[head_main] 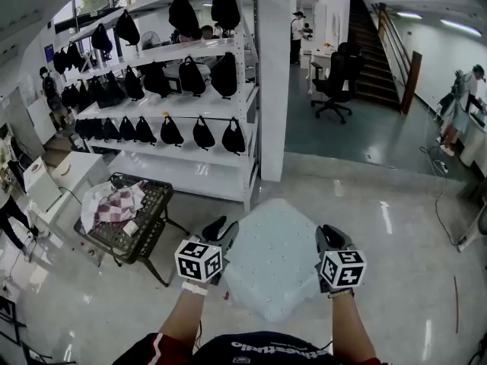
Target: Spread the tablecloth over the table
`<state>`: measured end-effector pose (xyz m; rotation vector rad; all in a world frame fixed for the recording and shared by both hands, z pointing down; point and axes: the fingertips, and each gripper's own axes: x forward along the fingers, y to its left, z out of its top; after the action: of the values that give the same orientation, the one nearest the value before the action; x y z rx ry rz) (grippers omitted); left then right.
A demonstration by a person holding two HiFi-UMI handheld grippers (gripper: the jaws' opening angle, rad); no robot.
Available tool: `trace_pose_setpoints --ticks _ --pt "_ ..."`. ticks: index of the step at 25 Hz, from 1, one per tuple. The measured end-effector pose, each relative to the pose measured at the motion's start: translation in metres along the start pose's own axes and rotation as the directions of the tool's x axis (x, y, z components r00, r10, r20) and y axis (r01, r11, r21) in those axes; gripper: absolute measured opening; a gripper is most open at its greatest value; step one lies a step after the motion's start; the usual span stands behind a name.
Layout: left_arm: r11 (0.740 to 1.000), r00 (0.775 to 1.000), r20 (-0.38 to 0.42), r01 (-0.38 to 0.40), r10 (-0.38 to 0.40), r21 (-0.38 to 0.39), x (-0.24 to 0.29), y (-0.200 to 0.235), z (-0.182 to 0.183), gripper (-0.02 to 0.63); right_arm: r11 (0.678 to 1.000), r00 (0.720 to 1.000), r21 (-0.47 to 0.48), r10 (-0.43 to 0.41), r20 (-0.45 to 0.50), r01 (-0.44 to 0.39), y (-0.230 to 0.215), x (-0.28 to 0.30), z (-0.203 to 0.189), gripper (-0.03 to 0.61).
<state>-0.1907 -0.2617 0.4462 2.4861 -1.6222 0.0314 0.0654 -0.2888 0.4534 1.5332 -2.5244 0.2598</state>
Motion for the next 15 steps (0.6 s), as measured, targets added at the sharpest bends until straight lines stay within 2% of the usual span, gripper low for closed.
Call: trace_pose_setpoints --ticks 11,15 --pt "0.999 0.998 0.050 -0.027 0.025 0.038 -0.001 0.002 0.021 0.161 1.000 0.999 -0.013 -0.015 0.048 0.015 -0.002 -0.006 0.018 0.086" --pt "0.997 0.996 0.074 -0.045 0.041 0.059 -0.005 0.000 0.025 0.112 1.000 0.998 -0.019 -0.016 0.064 0.017 -0.001 -0.011 0.023 0.086"
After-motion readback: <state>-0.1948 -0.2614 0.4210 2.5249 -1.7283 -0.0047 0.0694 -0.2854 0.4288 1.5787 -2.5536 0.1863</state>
